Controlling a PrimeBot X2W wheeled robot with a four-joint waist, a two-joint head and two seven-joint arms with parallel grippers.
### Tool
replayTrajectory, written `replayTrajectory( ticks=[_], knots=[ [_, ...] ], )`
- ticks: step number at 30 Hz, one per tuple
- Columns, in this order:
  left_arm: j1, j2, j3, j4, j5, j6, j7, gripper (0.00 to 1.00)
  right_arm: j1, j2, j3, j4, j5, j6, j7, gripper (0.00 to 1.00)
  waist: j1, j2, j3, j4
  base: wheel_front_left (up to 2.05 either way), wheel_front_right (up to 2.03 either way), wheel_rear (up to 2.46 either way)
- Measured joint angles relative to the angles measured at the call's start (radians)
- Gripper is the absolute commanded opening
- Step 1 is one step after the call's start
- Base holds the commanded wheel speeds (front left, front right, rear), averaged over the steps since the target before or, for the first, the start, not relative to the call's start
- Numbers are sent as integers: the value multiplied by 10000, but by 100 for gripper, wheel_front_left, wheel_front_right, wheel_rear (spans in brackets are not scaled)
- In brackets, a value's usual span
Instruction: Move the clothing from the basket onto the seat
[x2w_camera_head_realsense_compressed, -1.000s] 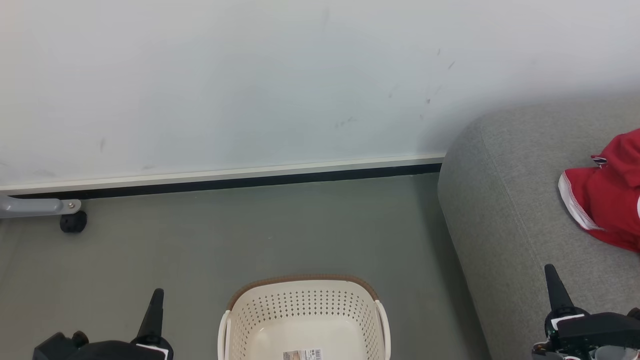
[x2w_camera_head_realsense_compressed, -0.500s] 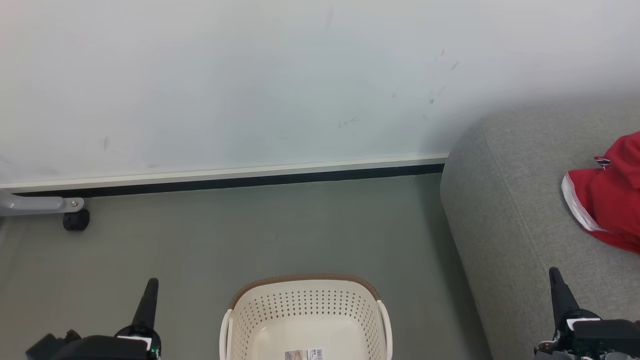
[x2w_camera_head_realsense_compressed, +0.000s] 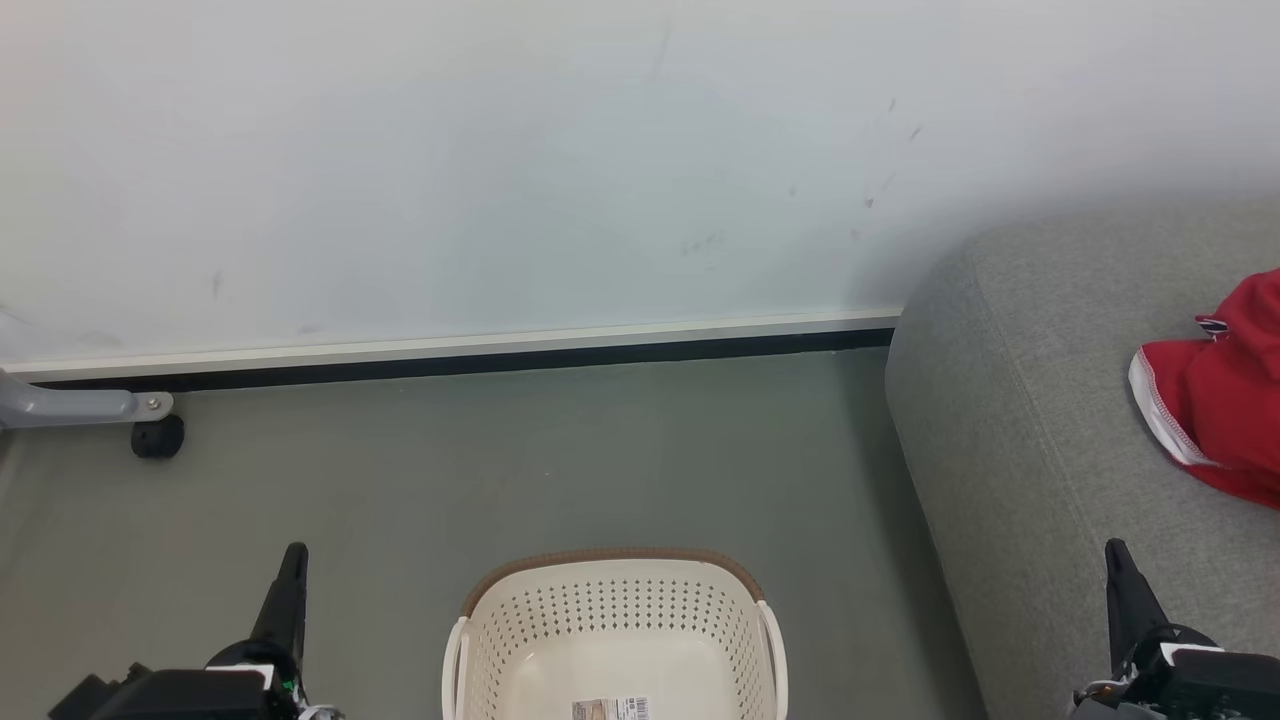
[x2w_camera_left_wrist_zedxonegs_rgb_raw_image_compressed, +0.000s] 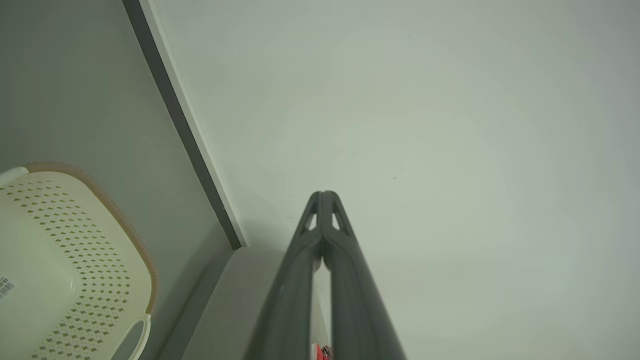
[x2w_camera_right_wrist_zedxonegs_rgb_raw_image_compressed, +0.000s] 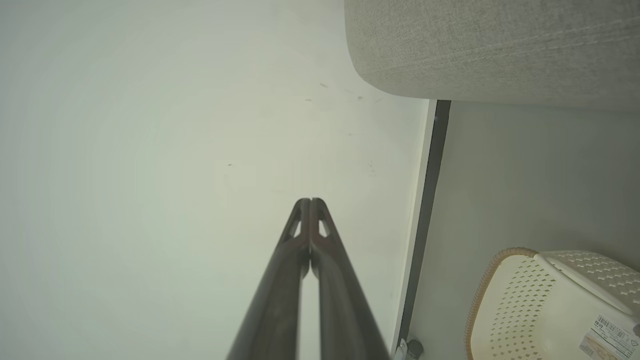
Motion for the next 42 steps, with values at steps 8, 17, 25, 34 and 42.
replayTrajectory(
  ticks=[8,17,25,34,42],
  knots=[
    [-1,-6,4,12,-111,-71,0,0,-1,6,-12,0,10,23,0,0,0,0,0,0,0,0,0],
    [-1,-8,4,13,-113,-71,0,0,-1,6,-12,0,10,23,-2,0,0,0,0,0,0,0,0],
    [-1,-8,4,15,-113,-71,0,0,-1,8,-12,0,10,23,-2,0,0,0,0,0,0,0,0],
    [-1,-8,4,17,-113,-71,0,0,-1,8,-12,0,12,23,-2,0,0,0,0,0,0,0,0],
    [-1,-8,2,21,-113,-71,0,0,-2,8,-10,0,12,23,-2,0,0,1,0,0,0,0,0]
  ],
)
